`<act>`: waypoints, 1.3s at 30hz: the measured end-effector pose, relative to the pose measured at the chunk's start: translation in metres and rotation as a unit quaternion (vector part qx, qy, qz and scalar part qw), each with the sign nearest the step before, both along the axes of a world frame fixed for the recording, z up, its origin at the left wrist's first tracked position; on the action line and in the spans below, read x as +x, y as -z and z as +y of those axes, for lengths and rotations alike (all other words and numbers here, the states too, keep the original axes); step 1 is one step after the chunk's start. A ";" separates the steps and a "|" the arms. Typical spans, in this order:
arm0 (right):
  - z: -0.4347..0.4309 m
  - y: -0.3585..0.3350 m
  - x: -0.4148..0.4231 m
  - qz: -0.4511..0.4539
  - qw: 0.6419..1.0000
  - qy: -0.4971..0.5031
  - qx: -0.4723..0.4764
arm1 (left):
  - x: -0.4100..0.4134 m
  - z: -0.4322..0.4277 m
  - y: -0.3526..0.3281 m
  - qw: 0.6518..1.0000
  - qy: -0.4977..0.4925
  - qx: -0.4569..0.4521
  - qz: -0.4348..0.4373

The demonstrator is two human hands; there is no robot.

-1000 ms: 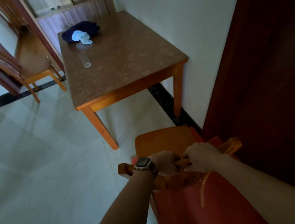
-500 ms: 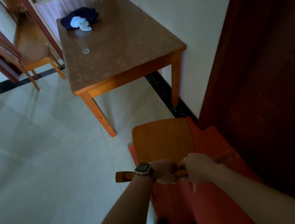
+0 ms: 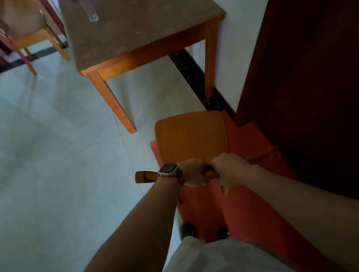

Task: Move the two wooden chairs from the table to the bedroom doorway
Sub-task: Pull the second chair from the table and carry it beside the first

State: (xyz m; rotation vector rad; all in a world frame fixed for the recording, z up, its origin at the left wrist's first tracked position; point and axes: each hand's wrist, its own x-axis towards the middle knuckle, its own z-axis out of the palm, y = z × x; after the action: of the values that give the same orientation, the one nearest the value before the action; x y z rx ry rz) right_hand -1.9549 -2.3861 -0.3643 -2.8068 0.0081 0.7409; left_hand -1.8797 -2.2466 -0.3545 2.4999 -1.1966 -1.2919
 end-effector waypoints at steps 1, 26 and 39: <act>0.003 0.001 -0.001 -0.007 1.000 -0.006 -0.016 | -0.001 0.002 0.002 1.000 -0.009 -0.005 -0.008; -0.001 -0.102 0.188 -0.145 0.984 0.028 -0.103 | 0.194 -0.005 -0.093 0.971 0.054 -0.075 -0.222; 0.058 -0.164 0.232 -0.117 0.978 0.139 -0.105 | 0.267 0.041 -0.170 0.965 0.173 -0.143 -0.139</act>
State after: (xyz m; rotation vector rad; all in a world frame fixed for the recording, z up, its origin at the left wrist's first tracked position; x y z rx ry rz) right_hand -1.7226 -2.3277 -0.2002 -2.9834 0.4514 0.3598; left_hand -1.6122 -2.2054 -0.1847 2.3831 -1.8022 -0.7557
